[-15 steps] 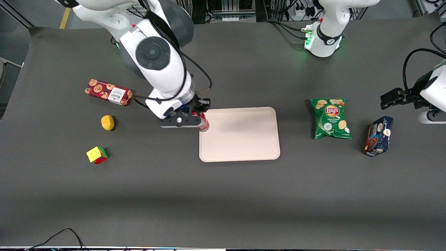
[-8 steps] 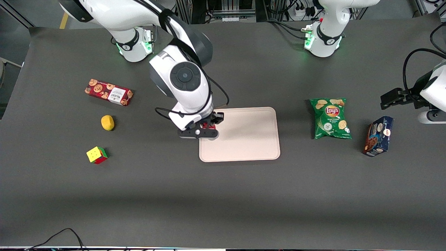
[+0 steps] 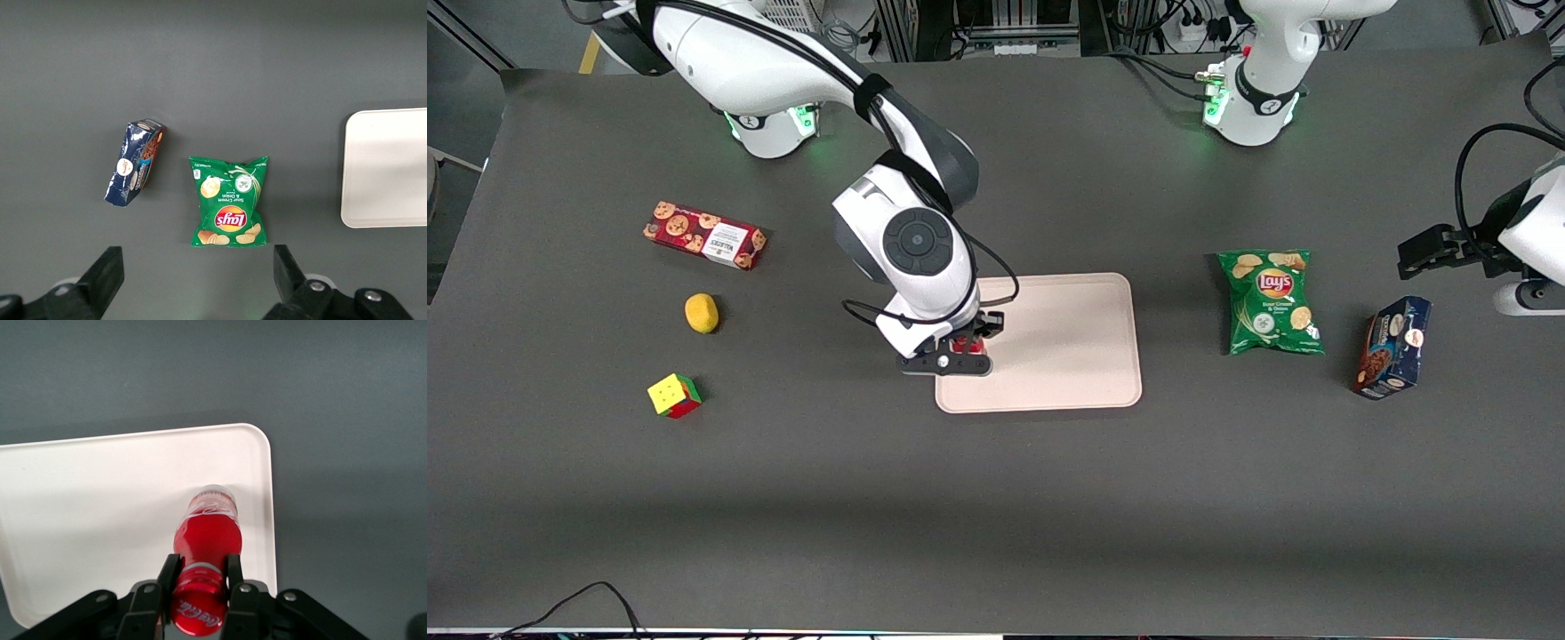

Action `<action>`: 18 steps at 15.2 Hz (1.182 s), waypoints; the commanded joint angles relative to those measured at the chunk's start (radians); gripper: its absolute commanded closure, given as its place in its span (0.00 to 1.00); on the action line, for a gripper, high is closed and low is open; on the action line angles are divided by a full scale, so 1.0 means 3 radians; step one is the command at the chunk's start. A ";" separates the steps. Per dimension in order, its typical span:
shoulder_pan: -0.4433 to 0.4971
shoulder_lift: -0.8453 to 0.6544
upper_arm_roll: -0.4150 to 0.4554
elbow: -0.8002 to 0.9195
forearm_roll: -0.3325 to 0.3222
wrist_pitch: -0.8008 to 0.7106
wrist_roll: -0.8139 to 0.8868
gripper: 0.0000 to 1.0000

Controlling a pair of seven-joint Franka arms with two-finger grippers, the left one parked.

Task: Place coke bottle on tray
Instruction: 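Lower the bottle onto the tray and open the right gripper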

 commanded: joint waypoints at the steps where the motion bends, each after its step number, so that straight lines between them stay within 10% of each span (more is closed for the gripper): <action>1: -0.0032 -0.0045 -0.0005 -0.0159 -0.0100 0.0109 0.0072 1.00; 8: -0.0037 -0.0045 -0.0005 -0.0242 -0.0084 0.0201 0.0103 0.96; 10: -0.0037 -0.0045 -0.0005 -0.0242 -0.0084 0.0201 0.0108 0.54; 14: -0.0037 -0.0040 -0.0005 -0.0267 -0.0089 0.0237 0.0103 0.32; 16: -0.0042 -0.0045 -0.0005 -0.0262 -0.0069 0.0237 0.0108 0.00; 18: -0.0088 -0.0106 0.0000 -0.0247 -0.0054 0.0232 0.0118 0.00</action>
